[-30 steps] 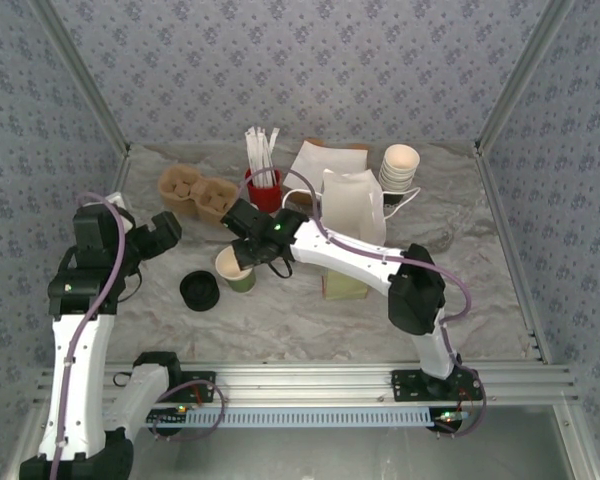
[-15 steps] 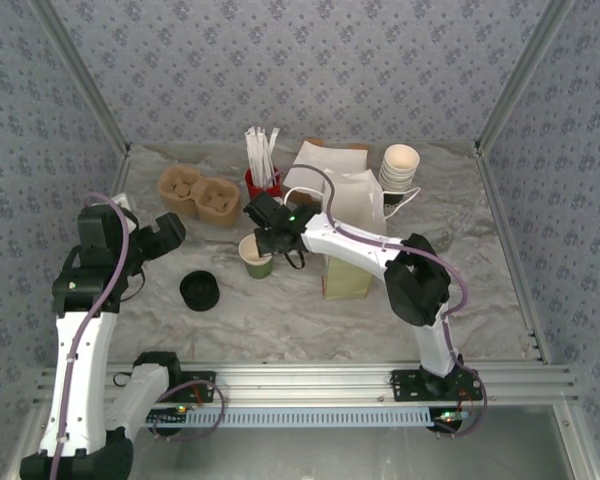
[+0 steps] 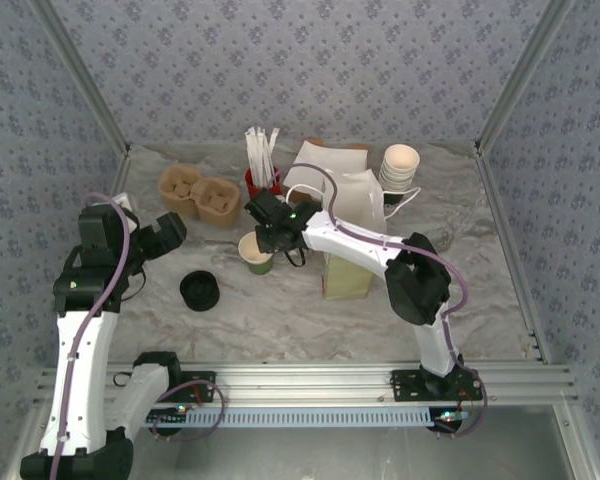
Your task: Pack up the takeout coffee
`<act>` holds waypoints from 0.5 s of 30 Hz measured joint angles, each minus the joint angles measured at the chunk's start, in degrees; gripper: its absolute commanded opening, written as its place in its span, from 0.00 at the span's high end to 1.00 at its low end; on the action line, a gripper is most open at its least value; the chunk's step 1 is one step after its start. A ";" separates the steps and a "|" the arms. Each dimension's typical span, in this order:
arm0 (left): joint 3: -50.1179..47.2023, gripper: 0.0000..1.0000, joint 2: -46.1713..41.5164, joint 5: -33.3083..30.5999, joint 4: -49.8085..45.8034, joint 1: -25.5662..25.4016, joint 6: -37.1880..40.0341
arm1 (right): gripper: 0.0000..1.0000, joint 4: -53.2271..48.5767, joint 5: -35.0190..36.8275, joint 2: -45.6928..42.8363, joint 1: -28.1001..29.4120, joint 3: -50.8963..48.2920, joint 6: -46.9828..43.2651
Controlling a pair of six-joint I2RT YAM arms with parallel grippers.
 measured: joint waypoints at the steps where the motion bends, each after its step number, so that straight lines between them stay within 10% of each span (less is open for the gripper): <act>1: 0.00 0.01 0.00 0.11 0.00 0.00 0.00 | 0.59 -1.73 -0.28 0.00 0.04 2.29 -0.46; 15: 0.00 0.01 -0.11 0.87 0.00 0.00 0.00 | 0.59 -16.65 1.31 -10.56 -0.37 28.09 -7.06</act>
